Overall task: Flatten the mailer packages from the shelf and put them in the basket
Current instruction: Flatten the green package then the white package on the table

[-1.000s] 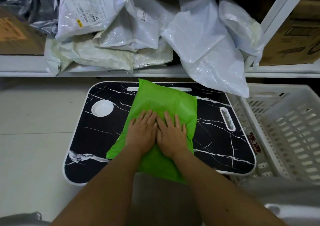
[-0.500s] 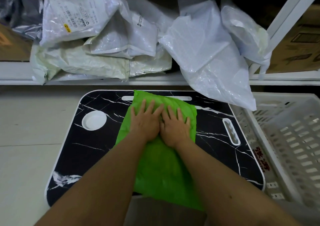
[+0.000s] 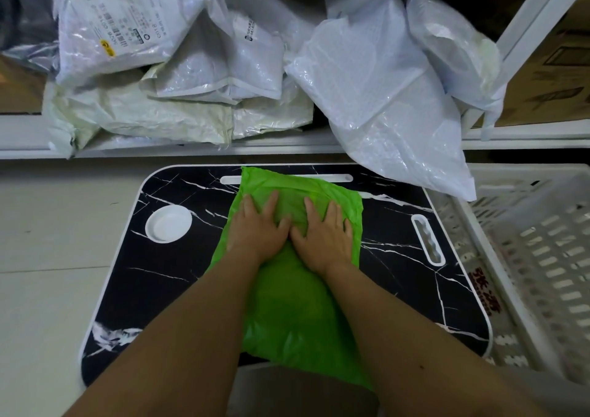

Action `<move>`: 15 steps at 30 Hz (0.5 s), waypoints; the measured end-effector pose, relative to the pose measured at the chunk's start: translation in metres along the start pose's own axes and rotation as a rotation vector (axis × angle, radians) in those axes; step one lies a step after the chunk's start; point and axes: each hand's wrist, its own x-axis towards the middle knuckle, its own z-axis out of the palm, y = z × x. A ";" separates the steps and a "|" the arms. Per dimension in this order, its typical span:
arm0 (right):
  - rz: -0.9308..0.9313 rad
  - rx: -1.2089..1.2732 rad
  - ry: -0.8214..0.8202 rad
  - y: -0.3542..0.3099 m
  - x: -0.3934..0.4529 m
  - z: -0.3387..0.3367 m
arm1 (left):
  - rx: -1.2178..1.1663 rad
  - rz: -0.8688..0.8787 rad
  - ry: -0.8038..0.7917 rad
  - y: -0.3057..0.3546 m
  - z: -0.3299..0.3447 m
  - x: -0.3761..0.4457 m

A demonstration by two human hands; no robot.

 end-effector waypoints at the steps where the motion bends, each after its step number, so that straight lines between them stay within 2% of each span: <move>1: 0.012 0.001 -0.005 0.000 0.000 0.001 | 0.002 0.003 -0.004 -0.003 0.003 0.002; 3: 0.046 0.010 -0.004 0.001 0.000 0.002 | 0.014 0.036 -0.002 -0.006 0.003 0.002; 7: 0.076 0.056 -0.001 0.003 -0.001 0.000 | -0.148 0.030 0.001 -0.012 -0.011 -0.008; 11: 0.038 0.092 -0.022 0.008 0.002 -0.020 | -0.027 -0.027 -0.021 -0.024 -0.027 -0.027; 15: 0.191 0.174 0.149 -0.002 -0.025 -0.034 | -0.054 -0.181 0.092 -0.020 -0.039 -0.056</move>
